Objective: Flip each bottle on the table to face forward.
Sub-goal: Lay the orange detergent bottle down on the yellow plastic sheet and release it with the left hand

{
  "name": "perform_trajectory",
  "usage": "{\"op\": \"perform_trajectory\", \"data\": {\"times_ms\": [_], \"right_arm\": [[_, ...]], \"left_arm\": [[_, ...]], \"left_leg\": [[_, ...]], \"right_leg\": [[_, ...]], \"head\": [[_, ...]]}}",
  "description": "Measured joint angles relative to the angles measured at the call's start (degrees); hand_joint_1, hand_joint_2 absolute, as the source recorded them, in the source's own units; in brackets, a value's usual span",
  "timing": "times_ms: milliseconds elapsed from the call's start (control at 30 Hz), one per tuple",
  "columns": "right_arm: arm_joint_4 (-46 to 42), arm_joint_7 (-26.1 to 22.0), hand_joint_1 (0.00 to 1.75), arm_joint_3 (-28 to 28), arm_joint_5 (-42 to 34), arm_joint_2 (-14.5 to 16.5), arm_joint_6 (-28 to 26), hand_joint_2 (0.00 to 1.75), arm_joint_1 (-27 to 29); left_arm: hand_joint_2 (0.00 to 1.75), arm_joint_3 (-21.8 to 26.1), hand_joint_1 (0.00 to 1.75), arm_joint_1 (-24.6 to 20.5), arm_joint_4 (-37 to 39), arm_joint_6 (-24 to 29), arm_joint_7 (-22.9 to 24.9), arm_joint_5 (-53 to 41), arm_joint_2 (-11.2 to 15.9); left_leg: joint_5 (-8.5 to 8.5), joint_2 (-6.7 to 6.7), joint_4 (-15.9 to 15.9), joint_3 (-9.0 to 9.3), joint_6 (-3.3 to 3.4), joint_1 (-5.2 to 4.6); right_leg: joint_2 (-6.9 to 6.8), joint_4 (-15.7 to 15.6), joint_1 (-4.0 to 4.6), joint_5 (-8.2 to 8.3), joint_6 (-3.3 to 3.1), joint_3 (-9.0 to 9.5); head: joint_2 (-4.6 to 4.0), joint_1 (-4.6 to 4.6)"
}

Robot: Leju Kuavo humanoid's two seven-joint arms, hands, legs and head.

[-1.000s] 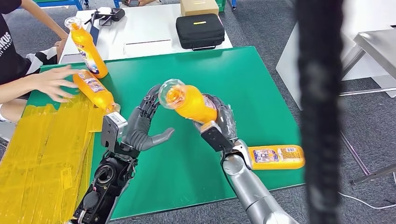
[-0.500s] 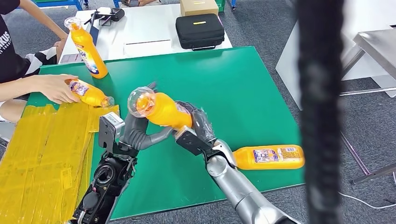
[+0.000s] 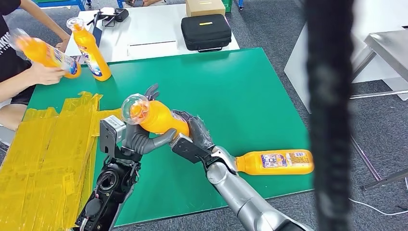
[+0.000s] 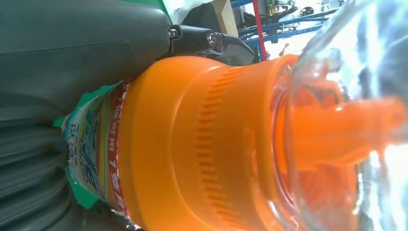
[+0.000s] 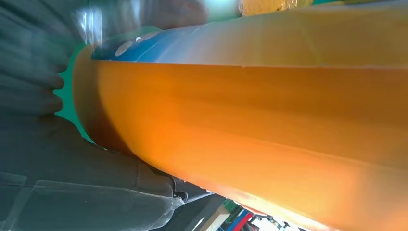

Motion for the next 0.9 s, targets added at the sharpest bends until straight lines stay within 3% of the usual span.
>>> {"op": "perform_trajectory", "data": {"times_ms": [133, 800, 900], "right_arm": [[0.64, 0.01, 1.75, 0.28, -0.02, 0.14, 0.01, 1.75, -0.13], [1.02, 0.03, 1.72, 1.04, -0.36, 0.12, -0.23, 1.75, -0.24], [0.99, 0.03, 0.45, 1.04, -0.32, 0.12, -0.35, 1.75, -0.23]], "left_arm": [[1.75, 0.01, 1.73, 0.3, 0.0, 0.05, -0.03, 0.67, 0.0], [1.75, 0.05, 1.75, 0.64, 0.0, 0.23, -0.65, 2.06, 0.04], [1.75, 0.05, 1.75, 0.64, 0.0, 0.23, -0.67, 2.3, 0.04]], "left_leg": [[0.0, 0.01, 0.0, 0.0, 0.0, 0.0], [0.0, 0.01, 0.0, 0.0, 0.0, 0.0], [0.0, 0.01, 0.0, 0.0, 0.0, 0.0]], "right_leg": [[0.0, 0.0, 0.0, 0.0, 0.0, 0.0], [0.01, 0.0, 0.0, 0.0, 0.0, -0.02], [0.01, 0.0, 0.0, 0.0, 0.0, -0.02]], "head": [[0.0, 0.0], [0.0, 0.01], [0.0, 0.01]]}}
